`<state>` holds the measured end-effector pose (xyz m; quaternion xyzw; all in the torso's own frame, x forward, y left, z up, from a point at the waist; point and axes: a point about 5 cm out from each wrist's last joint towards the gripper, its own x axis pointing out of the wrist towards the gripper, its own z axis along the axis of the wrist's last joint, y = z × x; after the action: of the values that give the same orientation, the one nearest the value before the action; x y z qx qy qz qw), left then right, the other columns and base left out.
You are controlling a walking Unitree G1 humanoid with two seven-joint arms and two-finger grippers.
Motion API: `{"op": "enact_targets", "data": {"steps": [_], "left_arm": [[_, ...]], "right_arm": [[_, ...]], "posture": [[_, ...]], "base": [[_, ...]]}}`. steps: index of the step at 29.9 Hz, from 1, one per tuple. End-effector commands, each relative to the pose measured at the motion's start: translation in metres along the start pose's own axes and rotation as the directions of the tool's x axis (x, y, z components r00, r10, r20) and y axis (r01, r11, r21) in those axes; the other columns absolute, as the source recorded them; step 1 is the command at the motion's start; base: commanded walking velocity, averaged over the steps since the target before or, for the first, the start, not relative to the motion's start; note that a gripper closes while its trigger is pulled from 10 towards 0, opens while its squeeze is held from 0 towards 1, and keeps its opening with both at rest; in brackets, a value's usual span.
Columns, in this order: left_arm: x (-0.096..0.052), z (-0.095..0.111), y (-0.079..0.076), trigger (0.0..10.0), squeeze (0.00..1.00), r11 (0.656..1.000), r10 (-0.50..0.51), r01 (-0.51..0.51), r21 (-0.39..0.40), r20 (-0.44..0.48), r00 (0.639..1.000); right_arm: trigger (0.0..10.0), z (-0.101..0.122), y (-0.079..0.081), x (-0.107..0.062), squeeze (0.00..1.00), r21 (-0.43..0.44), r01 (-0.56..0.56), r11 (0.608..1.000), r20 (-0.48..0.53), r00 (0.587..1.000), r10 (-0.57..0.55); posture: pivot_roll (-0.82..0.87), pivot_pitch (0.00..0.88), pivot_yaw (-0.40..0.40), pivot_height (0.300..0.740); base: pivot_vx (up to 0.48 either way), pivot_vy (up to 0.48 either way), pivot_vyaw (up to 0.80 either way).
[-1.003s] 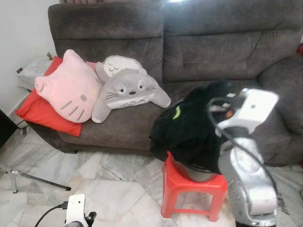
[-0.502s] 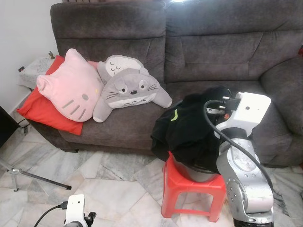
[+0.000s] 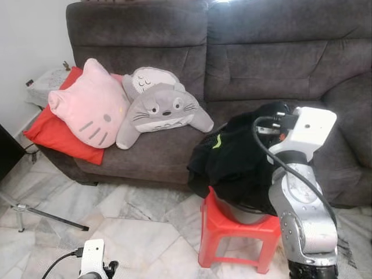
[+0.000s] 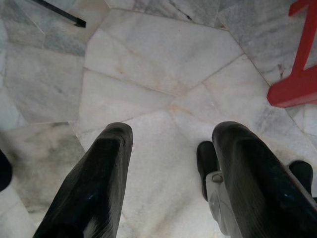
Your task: Hang hanger
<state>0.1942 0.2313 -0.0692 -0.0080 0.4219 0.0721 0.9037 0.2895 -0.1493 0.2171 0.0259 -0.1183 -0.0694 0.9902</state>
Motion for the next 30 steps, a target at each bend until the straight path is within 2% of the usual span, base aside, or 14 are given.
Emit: {"op": "enact_targets", "data": {"steps": [1,30], "left_arm": [[-0.0015,-0.0042,0.0061,10.0,0.0,1.0,0.01,-0.009,0.016,-0.018,1.0],[-0.0018,-0.0059,0.0049,10.0,0.0,1.0,0.005,-0.004,0.016,-0.02,1.0]], "right_arm": [[10.0,0.003,0.0047,0.0011,0.0,-0.007,-0.021,1.0,0.013,1.0,0.021],[10.0,0.0064,0.0119,0.0056,0.0,-0.017,-0.047,0.999,0.047,0.998,0.048]], "posture": [[-0.15,0.0,0.073,0.74],[-0.15,0.0,0.07,0.74]], "base": [[-0.259,0.0,0.0],[-0.276,0.0,0.0]]}}
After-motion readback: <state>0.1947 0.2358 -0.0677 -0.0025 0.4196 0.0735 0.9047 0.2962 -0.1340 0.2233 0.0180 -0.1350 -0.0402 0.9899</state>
